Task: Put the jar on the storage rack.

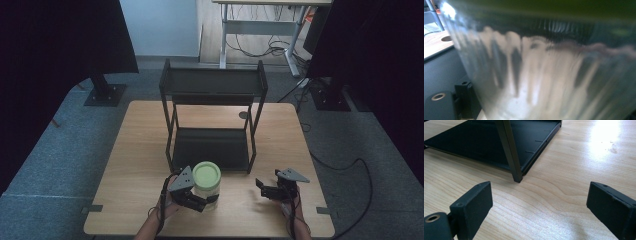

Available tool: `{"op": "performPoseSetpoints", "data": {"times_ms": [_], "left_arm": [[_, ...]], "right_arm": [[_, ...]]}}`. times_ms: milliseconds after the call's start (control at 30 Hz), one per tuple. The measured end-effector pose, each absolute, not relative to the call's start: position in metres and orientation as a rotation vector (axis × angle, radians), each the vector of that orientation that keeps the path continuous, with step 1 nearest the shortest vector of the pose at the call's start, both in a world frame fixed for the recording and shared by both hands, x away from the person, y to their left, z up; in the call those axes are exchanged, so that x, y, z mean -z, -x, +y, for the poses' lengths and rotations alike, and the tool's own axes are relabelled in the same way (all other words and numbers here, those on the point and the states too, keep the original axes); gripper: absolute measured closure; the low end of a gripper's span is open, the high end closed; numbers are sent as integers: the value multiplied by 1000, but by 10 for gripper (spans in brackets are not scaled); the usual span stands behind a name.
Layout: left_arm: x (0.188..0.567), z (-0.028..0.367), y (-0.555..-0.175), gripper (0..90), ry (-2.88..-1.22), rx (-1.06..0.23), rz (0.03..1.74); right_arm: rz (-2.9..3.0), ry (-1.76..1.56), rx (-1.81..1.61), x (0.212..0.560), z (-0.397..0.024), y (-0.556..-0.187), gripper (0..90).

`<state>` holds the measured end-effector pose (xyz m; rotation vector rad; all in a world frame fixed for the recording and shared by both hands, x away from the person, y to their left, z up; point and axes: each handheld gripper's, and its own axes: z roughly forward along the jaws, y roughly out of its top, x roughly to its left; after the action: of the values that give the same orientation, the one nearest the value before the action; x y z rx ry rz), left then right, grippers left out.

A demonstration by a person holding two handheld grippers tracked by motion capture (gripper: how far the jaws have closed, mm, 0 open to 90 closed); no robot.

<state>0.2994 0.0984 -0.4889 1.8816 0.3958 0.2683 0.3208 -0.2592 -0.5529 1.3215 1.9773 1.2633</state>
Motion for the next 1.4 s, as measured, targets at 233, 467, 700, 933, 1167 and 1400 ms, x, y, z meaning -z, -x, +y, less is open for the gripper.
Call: {"op": "performPoseSetpoints", "data": {"times_ms": [233, 467, 700, 933, 1167, 1400], "left_arm": [[490, 99, -299, 104, -1871, -275, 395], [490, 98, -297, 104, -1862, -281, 404], [490, 97, -296, 105, -1861, -294, 414], [491, 97, -296, 107, -1841, -303, 412], [491, 97, -296, 107, -1839, -314, 423], [490, 98, -296, 107, -1840, -316, 423]], "right_arm": [[1975, -1321, -1257, 553, -259, -321, 64], [1977, -1324, -1260, 553, -259, -321, 63], [1976, -1323, -1262, 553, -259, -321, 63], [1974, -1324, -1263, 553, -259, -321, 64], [1974, -1320, -1263, 553, -259, -321, 63], [1976, -1318, -1260, 553, -259, -321, 63]]}}
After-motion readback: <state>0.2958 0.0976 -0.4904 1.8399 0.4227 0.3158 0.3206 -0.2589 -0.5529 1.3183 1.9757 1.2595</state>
